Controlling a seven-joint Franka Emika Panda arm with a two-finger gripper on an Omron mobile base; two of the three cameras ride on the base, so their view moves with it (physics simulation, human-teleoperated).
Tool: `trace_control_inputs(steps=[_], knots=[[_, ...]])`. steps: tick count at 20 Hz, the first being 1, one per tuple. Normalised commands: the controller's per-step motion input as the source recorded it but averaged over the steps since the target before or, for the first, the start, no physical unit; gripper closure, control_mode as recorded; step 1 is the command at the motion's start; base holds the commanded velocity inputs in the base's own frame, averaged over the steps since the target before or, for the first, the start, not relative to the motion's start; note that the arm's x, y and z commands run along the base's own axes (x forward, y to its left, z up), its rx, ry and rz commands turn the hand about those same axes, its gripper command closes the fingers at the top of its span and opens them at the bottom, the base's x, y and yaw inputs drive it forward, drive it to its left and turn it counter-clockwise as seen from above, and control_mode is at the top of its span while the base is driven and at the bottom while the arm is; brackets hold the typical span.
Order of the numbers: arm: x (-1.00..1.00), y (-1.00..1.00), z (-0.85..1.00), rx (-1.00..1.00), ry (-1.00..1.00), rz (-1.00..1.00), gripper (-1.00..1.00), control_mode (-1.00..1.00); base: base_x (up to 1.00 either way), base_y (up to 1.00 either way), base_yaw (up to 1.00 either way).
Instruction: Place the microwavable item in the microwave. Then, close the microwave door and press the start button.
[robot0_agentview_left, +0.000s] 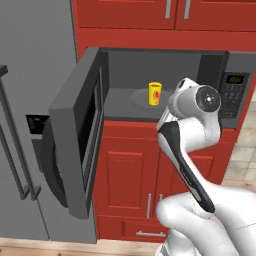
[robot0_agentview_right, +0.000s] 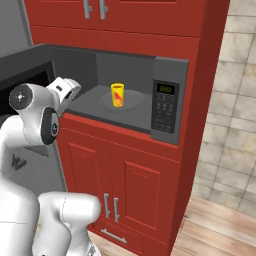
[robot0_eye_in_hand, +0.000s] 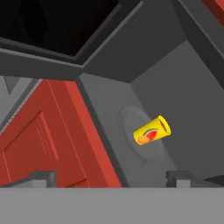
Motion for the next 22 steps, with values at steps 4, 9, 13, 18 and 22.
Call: trace_control_inputs(steps=[4, 9, 13, 18, 22], knots=[[-1.0, 0.31, -0.14, -0.14, 0.1, 0.0, -1.0, -1.0, 0.0, 0.0, 0.0], [-1.0, 0.21, -0.41, -0.12, -0.1, 0.0, -1.0, -1.0, 0.0, 0.0, 0.0], [-1.0, 0.19, -0.37, -0.12, -0.16, 0.0, -1.0, -1.0, 0.0, 0.0, 0.0], [-1.0, 0.22, -0.19, -0.11, -0.17, 0.0, -1.0, -1.0, 0.0, 0.0, 0.0], [-1.0, 0.36, -0.02, -0.11, -0.16, 0.0, -1.0, -1.0, 0.0, 0.0, 0.0]])
